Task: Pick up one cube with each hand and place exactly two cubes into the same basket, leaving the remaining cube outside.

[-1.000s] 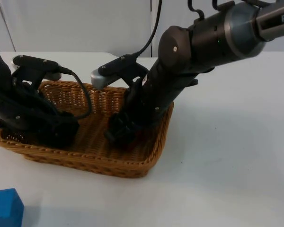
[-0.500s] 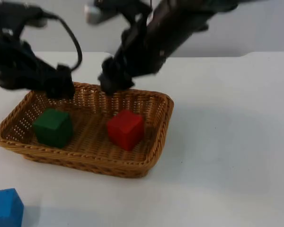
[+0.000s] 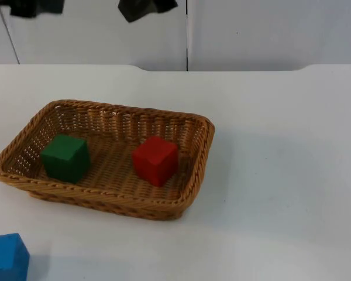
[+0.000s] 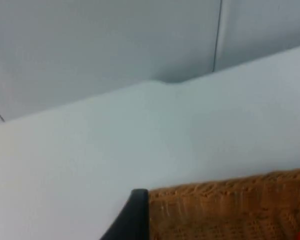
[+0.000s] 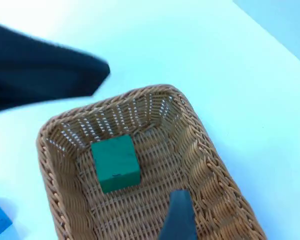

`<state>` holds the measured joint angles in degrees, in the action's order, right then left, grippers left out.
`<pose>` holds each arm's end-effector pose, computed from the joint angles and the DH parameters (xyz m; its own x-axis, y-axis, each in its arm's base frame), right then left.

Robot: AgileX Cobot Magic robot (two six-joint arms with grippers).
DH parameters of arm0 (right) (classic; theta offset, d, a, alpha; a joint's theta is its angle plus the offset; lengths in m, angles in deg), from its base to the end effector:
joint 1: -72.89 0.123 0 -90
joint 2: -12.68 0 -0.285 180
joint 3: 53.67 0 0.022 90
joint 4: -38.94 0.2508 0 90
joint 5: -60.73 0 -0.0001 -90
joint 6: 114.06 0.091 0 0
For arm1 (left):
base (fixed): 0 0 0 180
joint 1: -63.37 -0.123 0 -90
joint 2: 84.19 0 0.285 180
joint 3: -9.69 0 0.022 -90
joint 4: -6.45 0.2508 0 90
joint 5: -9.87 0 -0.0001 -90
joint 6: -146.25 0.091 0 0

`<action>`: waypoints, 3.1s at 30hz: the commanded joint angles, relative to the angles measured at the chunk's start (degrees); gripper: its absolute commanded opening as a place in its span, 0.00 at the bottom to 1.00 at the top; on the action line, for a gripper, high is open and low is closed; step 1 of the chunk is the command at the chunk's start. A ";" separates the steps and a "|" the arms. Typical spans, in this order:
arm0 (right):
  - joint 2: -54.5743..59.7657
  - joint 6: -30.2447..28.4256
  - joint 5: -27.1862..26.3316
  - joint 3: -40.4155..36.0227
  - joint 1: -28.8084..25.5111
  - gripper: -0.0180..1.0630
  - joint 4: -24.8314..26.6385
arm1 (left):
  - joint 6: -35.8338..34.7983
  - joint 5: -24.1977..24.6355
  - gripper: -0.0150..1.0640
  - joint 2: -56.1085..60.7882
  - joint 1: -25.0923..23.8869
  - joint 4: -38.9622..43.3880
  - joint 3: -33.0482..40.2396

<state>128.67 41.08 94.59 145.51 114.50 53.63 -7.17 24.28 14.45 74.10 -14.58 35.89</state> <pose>0.3247 0.3056 0.3136 -0.3062 -0.5603 -0.7696 -0.8251 0.5595 -0.0791 0.2741 -0.0602 0.3033 -0.4758 0.1989 -0.8567 0.3134 0.9485 0.0461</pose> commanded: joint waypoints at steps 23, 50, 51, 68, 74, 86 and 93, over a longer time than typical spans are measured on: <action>-1.15 1.45 7.32 0.06 0.29 0.59 0.51 | -0.30 7.92 0.90 9.02 -0.11 -0.52 0.48; -15.42 2.92 3.55 -15.62 0.29 0.59 0.91 | -0.52 19.13 0.90 21.21 -0.11 -4.78 1.39; -15.42 2.92 3.55 -15.62 0.29 0.59 0.91 | -0.52 19.13 0.90 21.21 -0.11 -4.78 1.39; -35.95 7.17 -6.59 -40.67 0.29 0.59 1.28 | 0.04 24.13 0.90 34.15 -0.11 -6.13 7.63; -40.81 7.50 -5.95 -43.73 0.29 0.59 1.70 | 0.04 27.68 0.90 37.71 -0.11 -4.89 7.63; -53.89 8.39 -3.13 -49.52 0.29 0.59 2.23 | -5.38 34.28 0.90 46.98 -0.11 -0.06 7.77; -61.41 8.98 -2.23 -55.14 0.29 0.59 2.23 | -9.10 34.89 0.90 54.54 -0.11 2.86 13.49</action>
<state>68.34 49.91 92.10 91.02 114.50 55.53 -15.68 58.76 68.26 74.10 -12.14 48.85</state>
